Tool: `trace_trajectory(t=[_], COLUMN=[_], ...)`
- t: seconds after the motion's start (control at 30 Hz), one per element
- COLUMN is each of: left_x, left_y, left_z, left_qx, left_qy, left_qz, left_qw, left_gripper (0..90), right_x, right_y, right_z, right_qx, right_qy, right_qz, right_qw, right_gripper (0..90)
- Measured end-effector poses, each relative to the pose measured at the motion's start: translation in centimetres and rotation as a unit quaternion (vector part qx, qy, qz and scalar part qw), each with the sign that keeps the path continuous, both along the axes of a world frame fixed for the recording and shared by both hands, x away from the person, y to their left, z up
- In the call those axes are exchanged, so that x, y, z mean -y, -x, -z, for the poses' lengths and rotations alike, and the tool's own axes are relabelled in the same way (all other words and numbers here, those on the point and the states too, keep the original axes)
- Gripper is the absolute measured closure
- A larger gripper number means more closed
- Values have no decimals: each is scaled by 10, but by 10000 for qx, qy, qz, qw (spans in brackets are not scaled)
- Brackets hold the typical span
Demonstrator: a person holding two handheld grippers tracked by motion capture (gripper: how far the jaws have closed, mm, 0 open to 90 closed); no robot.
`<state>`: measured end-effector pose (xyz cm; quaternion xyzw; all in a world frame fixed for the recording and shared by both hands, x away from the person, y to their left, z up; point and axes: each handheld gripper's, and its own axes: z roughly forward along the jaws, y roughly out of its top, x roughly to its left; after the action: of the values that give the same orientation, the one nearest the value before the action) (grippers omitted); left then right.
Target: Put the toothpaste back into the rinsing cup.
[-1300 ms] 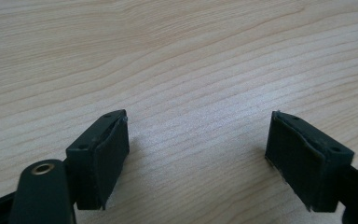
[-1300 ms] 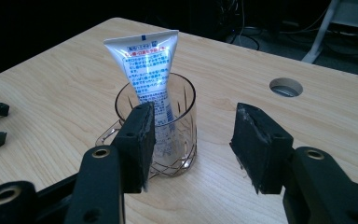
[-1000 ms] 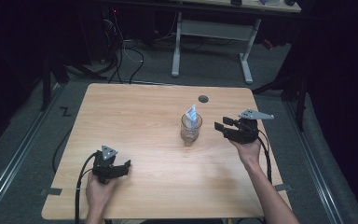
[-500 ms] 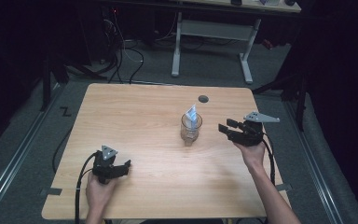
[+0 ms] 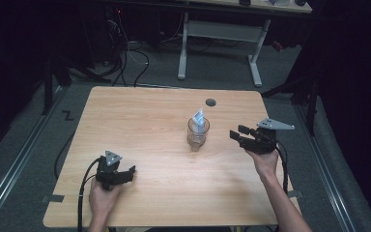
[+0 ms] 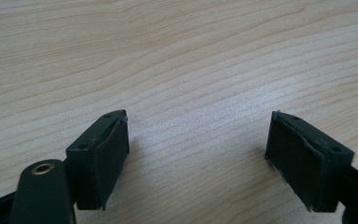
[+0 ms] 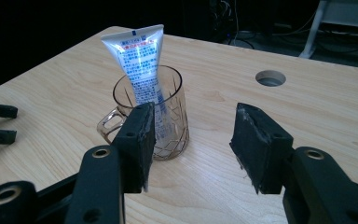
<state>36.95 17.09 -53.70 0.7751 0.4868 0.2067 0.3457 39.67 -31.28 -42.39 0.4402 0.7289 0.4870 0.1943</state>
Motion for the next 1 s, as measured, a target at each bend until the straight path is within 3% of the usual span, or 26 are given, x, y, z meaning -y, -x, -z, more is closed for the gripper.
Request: trace_trajectory(t=[0.33,1.0], left_x=[0,0], left_y=[0,0], left_z=[0,0], left_qx=[0,0], left_qy=[0,0], left_qz=[0,0], left_qw=[10000,10000], left_gripper=[214,214], right_x=[2,16], right_y=[6,19], right_z=[-1,14], right_qx=[42,-79], right_qy=[-25,-113], right_qz=[-6,131], right_qw=[10000,9998], right_gripper=[489,489])
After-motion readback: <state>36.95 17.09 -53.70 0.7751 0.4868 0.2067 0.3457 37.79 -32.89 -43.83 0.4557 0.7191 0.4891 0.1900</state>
